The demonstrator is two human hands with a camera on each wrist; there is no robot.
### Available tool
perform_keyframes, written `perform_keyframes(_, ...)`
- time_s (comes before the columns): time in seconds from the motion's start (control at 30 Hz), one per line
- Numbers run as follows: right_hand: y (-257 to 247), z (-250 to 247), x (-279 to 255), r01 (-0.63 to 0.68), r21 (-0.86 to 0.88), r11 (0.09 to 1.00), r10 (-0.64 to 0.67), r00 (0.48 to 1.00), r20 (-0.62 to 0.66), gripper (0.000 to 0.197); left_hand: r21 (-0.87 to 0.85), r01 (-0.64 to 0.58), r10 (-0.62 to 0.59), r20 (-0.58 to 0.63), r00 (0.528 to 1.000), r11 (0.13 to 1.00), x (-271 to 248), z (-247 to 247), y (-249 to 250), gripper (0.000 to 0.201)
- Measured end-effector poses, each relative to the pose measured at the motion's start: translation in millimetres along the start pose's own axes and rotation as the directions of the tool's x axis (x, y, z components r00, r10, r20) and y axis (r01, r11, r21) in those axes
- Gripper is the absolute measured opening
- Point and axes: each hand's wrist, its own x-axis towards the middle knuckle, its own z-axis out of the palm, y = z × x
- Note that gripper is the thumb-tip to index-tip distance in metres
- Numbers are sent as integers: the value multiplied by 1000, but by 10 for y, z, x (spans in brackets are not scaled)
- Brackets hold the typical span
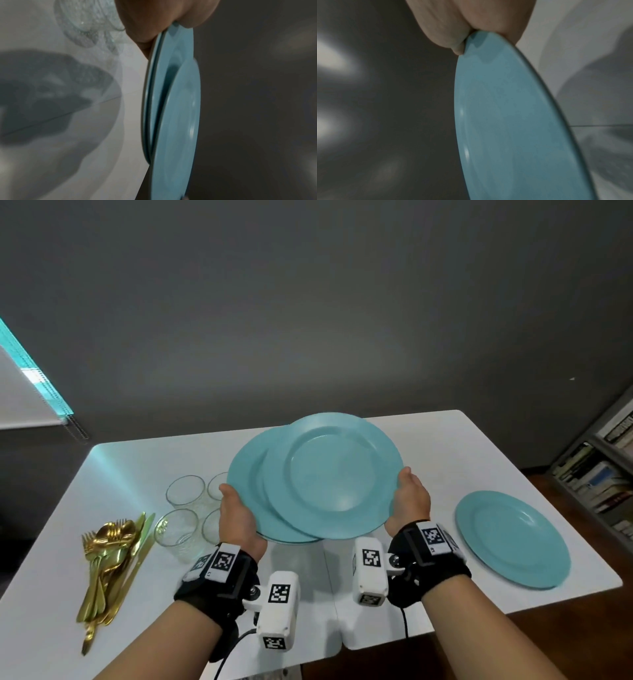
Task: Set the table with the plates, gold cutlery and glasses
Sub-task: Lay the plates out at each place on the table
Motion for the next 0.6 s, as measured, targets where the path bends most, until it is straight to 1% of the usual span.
perform_keyframes(0.07,-12,-63,16,1,39,999,1,998,-59,34,53,-42,44,-32,999,998,115,-113,93,46)
perform_keyframes(0.13,-12,-179,21,8,-40,999,-13,992,-126,38,84,-92,99,-90,991,992,234,-237,233,52)
perform_keyframes(0.17,12,-257,55,-6,-82,997,-8,986,-168,43,98,-109,121,-121,985,989,288,-292,313,57)
perform_keyframes(0.23,97,-417,82,-43,-149,988,5,969,-245,48,115,-124,142,-160,977,986,394,-394,462,80)
perform_keyframes(0.27,146,-495,88,-61,-178,982,8,960,-281,48,94,-130,145,-172,974,987,448,-441,519,84)
perform_keyframes(0.33,301,-672,143,-117,-231,966,34,941,-336,48,87,-176,191,-210,959,981,491,-485,619,78)
perform_keyframes(0.4,490,-823,149,-175,-332,927,44,929,-368,49,103,-204,223,-227,948,974,500,-507,668,75)
perform_keyframes(0.47,661,-912,111,-215,-381,899,66,928,-367,48,115,-214,236,-222,946,970,491,-518,679,72)
perform_keyframes(0.5,747,-945,95,-230,-387,893,85,931,-356,48,117,-211,232,-212,949,970,518,-540,658,75)
perform_keyframes(0.57,900,-990,72,-253,-410,877,109,933,-342,50,105,-191,208,-194,959,976,579,-578,595,87)
perform_keyframes(0.6,947,-1010,63,-260,-416,871,118,934,-338,51,102,-179,195,-181,964,979,587,-587,575,88)
